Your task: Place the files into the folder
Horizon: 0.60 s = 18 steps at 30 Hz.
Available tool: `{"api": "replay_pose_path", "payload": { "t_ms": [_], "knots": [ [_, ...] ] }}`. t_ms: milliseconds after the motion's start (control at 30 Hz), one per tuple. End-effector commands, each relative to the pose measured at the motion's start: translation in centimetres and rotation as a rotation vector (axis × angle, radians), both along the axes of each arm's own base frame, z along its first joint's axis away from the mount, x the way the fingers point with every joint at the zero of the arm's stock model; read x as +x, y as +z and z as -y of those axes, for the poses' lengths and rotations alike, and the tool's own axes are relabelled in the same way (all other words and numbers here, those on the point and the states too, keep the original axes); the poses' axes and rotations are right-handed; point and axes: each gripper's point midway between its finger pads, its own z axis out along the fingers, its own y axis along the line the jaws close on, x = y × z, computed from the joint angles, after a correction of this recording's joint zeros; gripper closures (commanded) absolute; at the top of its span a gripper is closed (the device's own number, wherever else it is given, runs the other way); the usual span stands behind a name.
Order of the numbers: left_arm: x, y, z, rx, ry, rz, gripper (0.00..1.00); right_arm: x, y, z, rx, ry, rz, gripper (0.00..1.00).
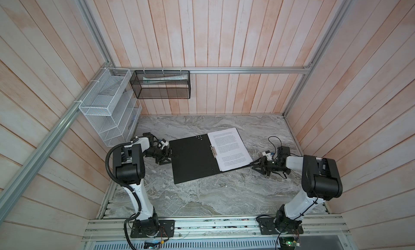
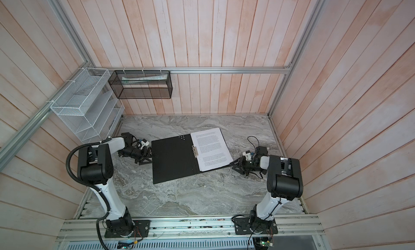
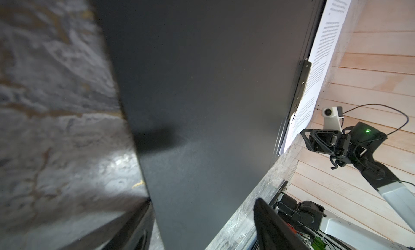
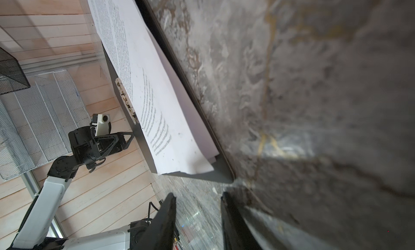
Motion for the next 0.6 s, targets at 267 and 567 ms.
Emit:
{"api": "replay_pose_path", "payload": {
  "t_ms": [267,567],
  "knots": [
    [0.0,-2.3,-1.5,0.121,-0.015,-0.014,0.27,1.7,0.9,5.6,-0.238,-0.107,0.024,0.64],
    [0.4,-1.3,-3.0,0.229,0.016,-0.011,0.27,3.7,-0.7,4.9,-0.148,-0.038,0.019,0.64]
  ]
}}
